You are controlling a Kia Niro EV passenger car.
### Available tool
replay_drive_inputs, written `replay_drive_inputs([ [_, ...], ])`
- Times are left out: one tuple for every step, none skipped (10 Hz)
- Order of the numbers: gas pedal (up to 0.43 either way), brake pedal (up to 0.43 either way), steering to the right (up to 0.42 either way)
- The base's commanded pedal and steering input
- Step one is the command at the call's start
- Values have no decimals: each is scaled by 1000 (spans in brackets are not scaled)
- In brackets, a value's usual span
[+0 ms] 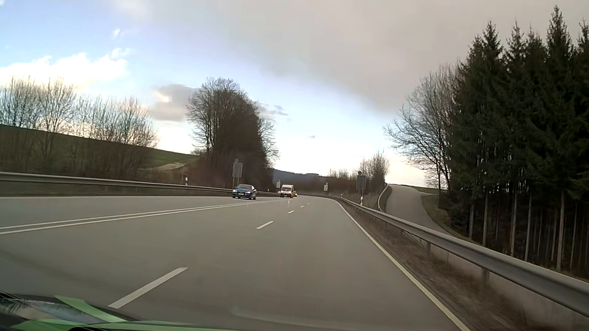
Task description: Follow the waypoints while adhering to traffic rules and regulations
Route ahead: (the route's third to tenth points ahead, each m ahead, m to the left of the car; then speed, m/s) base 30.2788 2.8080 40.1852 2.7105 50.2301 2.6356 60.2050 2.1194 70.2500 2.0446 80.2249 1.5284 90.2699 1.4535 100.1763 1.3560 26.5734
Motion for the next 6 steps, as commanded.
replay_drive_inputs([
  [177, 0, 8],
  [177, 0, 7],
  [177, 0, 6],
  [177, 0, 5],
  [177, 0, 4],
  [177, 0, 4],
])
